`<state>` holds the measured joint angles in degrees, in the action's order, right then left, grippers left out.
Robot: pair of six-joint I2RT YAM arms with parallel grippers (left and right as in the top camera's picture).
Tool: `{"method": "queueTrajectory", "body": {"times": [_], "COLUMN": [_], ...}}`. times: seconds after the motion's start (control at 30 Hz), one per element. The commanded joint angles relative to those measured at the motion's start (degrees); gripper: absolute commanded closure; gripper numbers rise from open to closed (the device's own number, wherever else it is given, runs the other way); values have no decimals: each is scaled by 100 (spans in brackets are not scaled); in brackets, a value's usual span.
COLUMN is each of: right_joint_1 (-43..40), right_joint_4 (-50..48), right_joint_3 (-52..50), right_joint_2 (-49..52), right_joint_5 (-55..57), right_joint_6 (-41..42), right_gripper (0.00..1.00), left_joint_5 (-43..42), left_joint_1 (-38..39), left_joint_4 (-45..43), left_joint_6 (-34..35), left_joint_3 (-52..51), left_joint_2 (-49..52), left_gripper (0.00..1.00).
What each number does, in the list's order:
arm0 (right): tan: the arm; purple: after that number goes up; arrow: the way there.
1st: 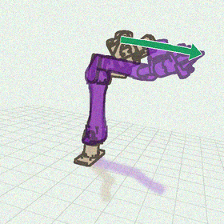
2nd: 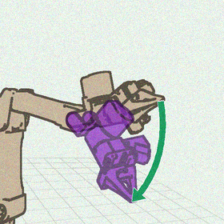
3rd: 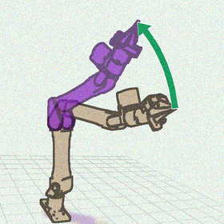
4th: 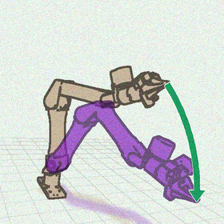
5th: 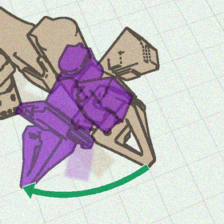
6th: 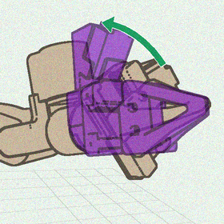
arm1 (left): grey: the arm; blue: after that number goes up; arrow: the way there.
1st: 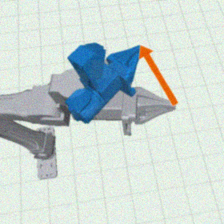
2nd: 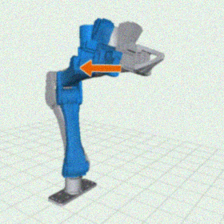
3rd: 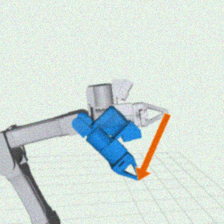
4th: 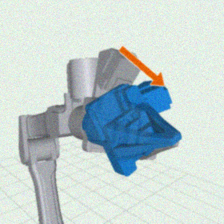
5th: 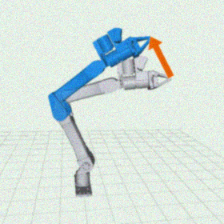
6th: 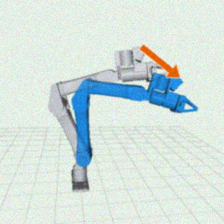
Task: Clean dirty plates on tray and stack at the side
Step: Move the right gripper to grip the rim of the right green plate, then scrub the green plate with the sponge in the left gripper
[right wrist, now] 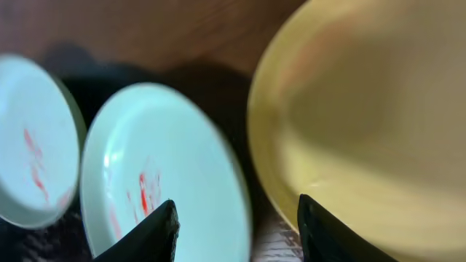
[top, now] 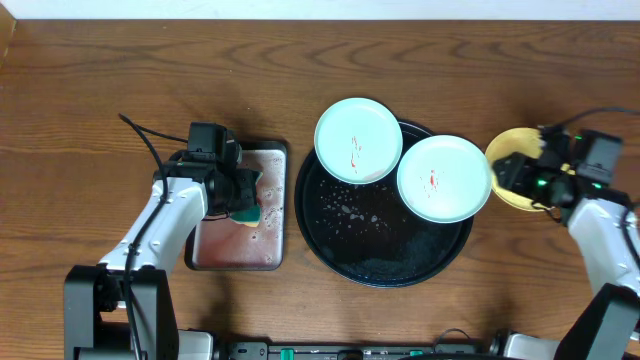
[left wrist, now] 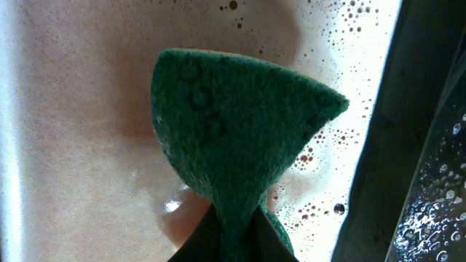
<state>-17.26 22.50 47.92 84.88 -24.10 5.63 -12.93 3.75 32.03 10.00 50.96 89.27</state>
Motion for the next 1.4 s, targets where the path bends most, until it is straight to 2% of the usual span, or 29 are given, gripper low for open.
{"method": "queueTrajectory", "body": {"times": [0.0,0.17,0.23,0.33,0.43,0.77,0.9,1.03,1.17,1.3,1.37], "right_joint_1": [470,839,931,1003,1008,1093,1388,1884,2382,2664,2747], "right_joint_4": [-33,-291,-400,-481,-448,422,1095,1204,1198,1174,1141], "right_joint_3": [68,68,68,68,72,79,66,-68,-175,-186,-186], "right_joint_2": [234,704,894,1036,949,-289,-374,-262,-162,-129,-129], "right_joint_5": [739,909,909,914,907,841,734,732,732,745,761], "right_joint_6": [-387,-374,-361,-278,-175,-66,-48,-46,13,13,13], "right_gripper": [50,53,59,82,98,99,99,99,99,99,99], "left_joint_5": [70,70,70,70,70,50,15,-232,-466,-466,-466], "left_joint_1": [-20,-20,-20,-20,-20,-20,-17,85,514,1300,1749], "left_joint_4": [0,0,0,0,-2,-9,79,280,267,195,70], "left_joint_6": [-120,-122,-122,-120,-120,-144,-188,-186,-181,-175,50], "left_joint_3": [-52,-52,-50,-50,-50,-48,57,319,352,350,350], "left_joint_2": [4,4,4,4,4,-4,-188,-605,-1012,-1104,-1069], "left_gripper": [90,90,90,90,90,92,92,93,92,92,92]}}
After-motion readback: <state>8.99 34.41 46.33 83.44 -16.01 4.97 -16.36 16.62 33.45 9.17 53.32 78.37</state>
